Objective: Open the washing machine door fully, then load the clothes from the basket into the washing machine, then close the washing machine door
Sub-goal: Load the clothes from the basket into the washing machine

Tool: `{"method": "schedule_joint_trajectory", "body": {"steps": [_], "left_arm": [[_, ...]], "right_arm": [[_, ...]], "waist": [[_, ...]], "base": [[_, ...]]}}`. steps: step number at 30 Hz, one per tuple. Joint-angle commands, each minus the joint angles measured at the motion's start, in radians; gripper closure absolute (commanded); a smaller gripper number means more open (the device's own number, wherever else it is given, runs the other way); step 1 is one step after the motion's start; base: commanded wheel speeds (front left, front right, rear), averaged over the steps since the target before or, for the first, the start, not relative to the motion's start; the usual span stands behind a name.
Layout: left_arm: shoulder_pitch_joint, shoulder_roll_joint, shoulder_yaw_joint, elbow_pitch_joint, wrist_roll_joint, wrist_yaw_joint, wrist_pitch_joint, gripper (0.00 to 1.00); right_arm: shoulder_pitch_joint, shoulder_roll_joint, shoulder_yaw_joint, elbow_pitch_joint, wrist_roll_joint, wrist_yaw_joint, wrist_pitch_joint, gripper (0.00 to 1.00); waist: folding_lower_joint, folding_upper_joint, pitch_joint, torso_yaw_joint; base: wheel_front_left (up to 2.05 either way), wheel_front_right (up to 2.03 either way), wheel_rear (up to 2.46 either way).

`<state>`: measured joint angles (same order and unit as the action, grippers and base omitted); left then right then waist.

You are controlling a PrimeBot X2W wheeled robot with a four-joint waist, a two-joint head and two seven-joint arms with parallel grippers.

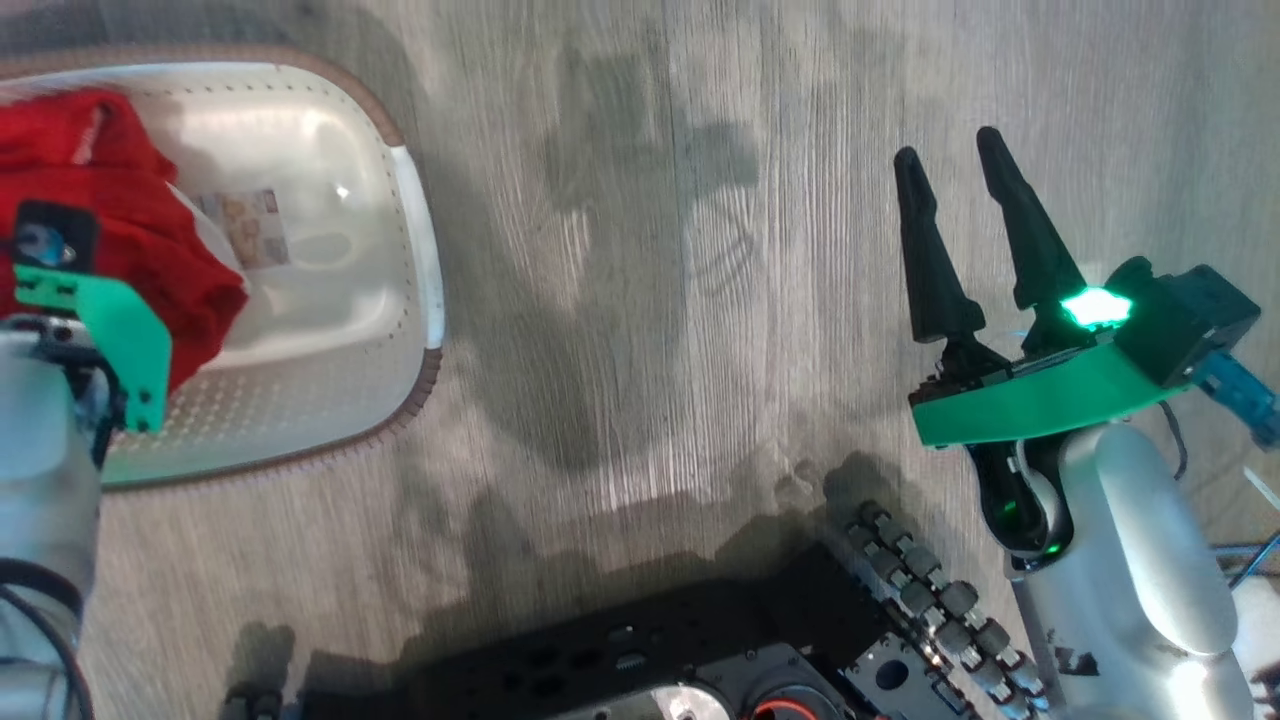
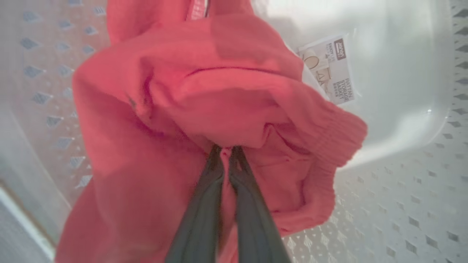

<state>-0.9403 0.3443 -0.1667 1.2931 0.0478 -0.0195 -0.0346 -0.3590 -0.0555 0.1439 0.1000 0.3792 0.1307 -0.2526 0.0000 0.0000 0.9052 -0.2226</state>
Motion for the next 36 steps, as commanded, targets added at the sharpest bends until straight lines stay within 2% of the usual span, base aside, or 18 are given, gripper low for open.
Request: {"method": "schedule_joint_trajectory", "body": {"steps": [1, 11, 22, 25, 26, 36], "left_arm": [[0.048, 0.032, 0.012, -0.003, -0.010, 0.001, -0.020, 1.00], [0.153, -0.031, 0.031, -0.002, -0.070, -0.012, -0.133, 1.00], [0.235, -0.068, 0.067, -0.047, -0.138, -0.010, -0.225, 1.00], [0.261, -0.071, 0.076, -0.120, -0.149, -0.010, -0.226, 1.00], [0.301, -0.073, 0.086, -0.205, -0.157, -0.007, -0.227, 1.00], [0.481, -0.110, 0.146, -0.592, -0.172, -0.008, -0.227, 1.00]], "right_arm": [[0.034, 0.005, 0.019, -0.017, -0.004, 0.000, -0.009, 0.00], [0.052, 0.005, 0.018, 0.036, -0.042, 0.000, -0.009, 0.00], [0.068, 0.005, 0.031, 0.096, -0.051, 0.000, -0.009, 0.00], [0.073, 0.005, 0.033, 0.106, -0.050, 0.000, -0.009, 0.00], [0.078, 0.005, 0.032, 0.114, -0.050, 0.000, -0.009, 0.00], [0.109, 0.005, 0.025, 0.147, -0.053, 0.000, -0.009, 0.00]], "waist": [[0.0000, 0.0000, -0.035, 0.008], [0.0000, 0.0000, -0.232, 0.040], [0.0000, 0.0000, -0.431, 0.077], [0.0000, 0.0000, -0.464, 0.083], [0.0000, 0.0000, -0.495, 0.090], [0.0000, 0.0000, -0.621, 0.125]], "base": [[0.00, 0.00, 0.00], [0.00, 0.00, 0.00], [0.00, 0.00, 0.00], [0.00, 0.00, 0.00], [0.00, 0.00, 0.00], [0.00, 0.00, 0.00]]}}
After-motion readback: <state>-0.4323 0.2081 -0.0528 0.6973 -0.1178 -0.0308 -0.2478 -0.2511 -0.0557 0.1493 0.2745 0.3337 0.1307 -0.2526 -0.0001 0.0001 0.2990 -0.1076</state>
